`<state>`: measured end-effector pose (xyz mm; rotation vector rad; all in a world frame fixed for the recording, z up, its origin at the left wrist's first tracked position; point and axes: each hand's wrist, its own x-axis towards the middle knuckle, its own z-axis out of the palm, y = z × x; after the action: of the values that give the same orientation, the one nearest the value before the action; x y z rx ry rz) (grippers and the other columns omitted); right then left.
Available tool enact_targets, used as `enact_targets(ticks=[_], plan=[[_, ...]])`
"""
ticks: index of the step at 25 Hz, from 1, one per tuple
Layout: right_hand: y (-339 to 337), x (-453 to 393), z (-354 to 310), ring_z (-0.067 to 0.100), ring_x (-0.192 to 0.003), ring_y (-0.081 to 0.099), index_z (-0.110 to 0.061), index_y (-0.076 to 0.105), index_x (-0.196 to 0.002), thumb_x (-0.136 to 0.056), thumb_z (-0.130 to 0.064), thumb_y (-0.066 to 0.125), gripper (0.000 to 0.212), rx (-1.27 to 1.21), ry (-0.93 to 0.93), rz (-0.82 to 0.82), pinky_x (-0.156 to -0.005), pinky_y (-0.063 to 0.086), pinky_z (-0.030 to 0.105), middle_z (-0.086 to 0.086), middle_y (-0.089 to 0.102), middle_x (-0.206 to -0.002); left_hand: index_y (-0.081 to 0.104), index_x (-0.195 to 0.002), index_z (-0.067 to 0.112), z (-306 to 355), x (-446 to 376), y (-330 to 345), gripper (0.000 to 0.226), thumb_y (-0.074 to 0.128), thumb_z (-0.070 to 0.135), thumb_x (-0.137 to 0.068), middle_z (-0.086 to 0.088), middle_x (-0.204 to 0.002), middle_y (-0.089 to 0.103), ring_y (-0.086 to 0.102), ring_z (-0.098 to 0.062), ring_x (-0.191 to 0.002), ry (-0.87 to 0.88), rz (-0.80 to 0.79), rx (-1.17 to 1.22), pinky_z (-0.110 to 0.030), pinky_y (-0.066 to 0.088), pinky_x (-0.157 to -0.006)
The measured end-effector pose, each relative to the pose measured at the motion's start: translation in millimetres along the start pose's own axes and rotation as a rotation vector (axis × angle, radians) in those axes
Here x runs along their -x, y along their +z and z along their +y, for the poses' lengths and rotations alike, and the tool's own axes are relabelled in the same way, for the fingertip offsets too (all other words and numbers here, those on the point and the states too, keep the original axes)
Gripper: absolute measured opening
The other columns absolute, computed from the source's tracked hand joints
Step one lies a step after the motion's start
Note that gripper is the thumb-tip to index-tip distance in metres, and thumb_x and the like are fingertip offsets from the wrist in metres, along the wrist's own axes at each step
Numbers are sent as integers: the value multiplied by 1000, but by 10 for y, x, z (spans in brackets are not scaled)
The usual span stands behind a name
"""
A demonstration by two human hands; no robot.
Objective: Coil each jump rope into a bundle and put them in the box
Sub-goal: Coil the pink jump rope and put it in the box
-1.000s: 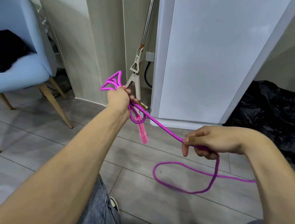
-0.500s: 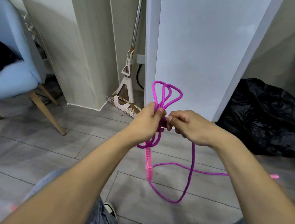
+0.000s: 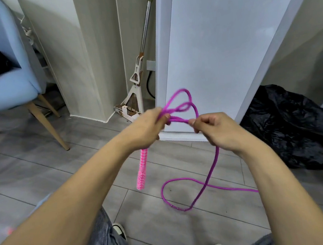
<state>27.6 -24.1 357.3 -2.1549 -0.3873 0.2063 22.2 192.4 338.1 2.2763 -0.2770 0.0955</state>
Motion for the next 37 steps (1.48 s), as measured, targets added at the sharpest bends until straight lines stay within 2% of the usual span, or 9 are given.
enact_targets(ticks=[7,11,15,21,25,28,31,34,37], plan=[[-372,73,152,17,-54,20,-5,67,-88,-103,-24,52,29,-178,69,-78,-50,20,26,0,26,-60,56,-90,16,-340,-190,-294,29,38,32,-106,-3,-73,53,51,-21,-64,-301,605,406,-49,55,-70],[-448,53,319,18,-50,28,-10,67,-85,-103,-27,50,30,89,146,77,-50,23,27,3,38,-59,56,-97,11,-375,-200,-314,27,38,28,-106,-2,-70,49,49,-13,-52,-461,753,628,-41,52,-70],[2,-143,219,17,-48,39,-17,62,-79,-103,-28,48,30,97,46,331,-52,29,28,-3,48,-57,59,-94,5,-198,-177,-104,29,39,22,-106,-2,-64,46,45,-9,-39,-480,545,789,-36,51,-59],[603,-210,11,7,-58,49,-17,57,-86,-104,-28,45,24,-1,-56,338,-57,33,29,-10,57,-70,68,-93,1,68,-91,234,30,45,16,-104,-7,-74,54,47,-14,-55,-414,174,865,-29,45,-58],[712,-110,-9,20,-68,54,-27,50,-86,-106,-35,41,23,157,-71,272,-59,37,36,-9,60,-72,64,-85,3,77,-103,383,28,47,16,-103,-11,-71,58,53,-19,-58,-389,207,773,-36,48,-67],[716,-42,-38,31,-73,50,-24,51,-100,-107,-41,34,25,486,-123,243,-59,33,37,0,59,-76,62,-82,3,7,-77,371,31,48,22,-102,-15,-70,54,52,-23,-65,-325,208,488,-38,46,-67],[719,-1,-72,36,-79,56,-26,53,-114,-107,-42,32,27,540,-170,242,-59,33,38,5,66,-84,56,-71,12,14,-35,277,34,48,23,-103,-6,-63,51,47,-20,-62,-245,144,346,-32,40,-62],[712,-5,-90,29,-68,48,-26,53,-107,-106,-42,36,24,474,-189,234,-57,32,37,0,57,-72,50,-71,14,43,-29,259,33,47,22,-103,-10,-66,41,36,-22,-62,-236,104,446,-33,32,-60],[671,-21,-91,16,-62,46,-25,51,-92,-106,-39,36,25,286,-215,124,-57,34,36,-7,51,-65,54,-91,6,64,-103,163,20,42,14,-104,-11,-73,57,54,-22,-62,-330,302,803,-33,50,-59]])
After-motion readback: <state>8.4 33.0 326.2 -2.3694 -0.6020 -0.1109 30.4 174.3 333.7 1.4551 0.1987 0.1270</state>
